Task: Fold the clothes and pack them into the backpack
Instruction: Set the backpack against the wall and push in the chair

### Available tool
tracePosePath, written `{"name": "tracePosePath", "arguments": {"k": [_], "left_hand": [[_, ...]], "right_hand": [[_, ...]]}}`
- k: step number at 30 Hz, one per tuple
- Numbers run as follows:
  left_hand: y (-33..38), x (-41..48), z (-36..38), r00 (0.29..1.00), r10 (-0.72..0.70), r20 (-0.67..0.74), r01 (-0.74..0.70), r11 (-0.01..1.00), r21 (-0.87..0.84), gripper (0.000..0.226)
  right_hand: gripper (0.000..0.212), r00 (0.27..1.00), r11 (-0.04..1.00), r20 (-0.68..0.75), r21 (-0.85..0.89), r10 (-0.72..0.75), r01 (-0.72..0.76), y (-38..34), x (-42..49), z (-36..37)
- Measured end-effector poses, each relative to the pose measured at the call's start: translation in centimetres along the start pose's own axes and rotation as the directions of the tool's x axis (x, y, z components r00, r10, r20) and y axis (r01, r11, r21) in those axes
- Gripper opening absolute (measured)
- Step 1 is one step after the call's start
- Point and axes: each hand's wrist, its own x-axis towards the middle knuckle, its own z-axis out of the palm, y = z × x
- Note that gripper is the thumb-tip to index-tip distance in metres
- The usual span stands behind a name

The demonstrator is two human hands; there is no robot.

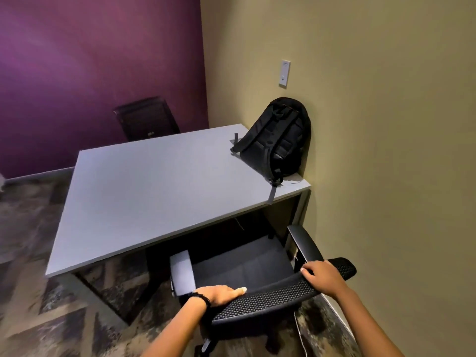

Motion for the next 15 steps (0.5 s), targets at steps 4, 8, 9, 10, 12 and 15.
{"name": "tracePosePath", "arguments": {"k": [4, 8, 9, 10, 12, 15], "left_hand": [[-0.1, -0.3, 1.6, 0.99, -0.051, -0.131, 0.046, 0.998, -0.042, 0.063], [-0.1, -0.9, 3.4, 0.939, -0.111, -0.326, 0.124, 0.992, 0.02, 0.056], [-0.1, -1.1, 4.0, 0.92, -0.119, -0.374, 0.137, 0.99, 0.021, 0.055], [-0.3, -1.2, 4.7, 0.899, -0.121, -0.422, 0.14, 0.99, 0.015, 0.054], [-0.8, -1.4, 6.1, 0.854, -0.123, -0.506, 0.148, 0.989, 0.009, 0.054], [-1.2, -1.9, 7.9, 0.779, -0.093, -0.62, 0.146, 0.989, 0.035, 0.049]], "right_hand": [[0.029, 0.993, 0.998, -0.113, 0.052, -0.017, 0.023, -0.2, -0.4, 0.5], [0.031, 0.987, 0.994, -0.149, 0.085, -0.053, 0.066, -0.3, -0.9, 0.7], [0.031, 0.988, 0.993, -0.141, 0.086, -0.069, 0.082, -0.2, -1.0, 0.8], [0.031, 0.987, 0.991, -0.136, 0.085, -0.086, 0.098, -0.2, -1.2, 0.8], [0.032, 0.983, 0.987, -0.134, 0.084, -0.122, 0.134, -0.3, -1.5, 1.0], [0.033, 0.974, 0.98, -0.156, 0.078, -0.167, 0.18, -0.5, -2.3, 1.5]]}}
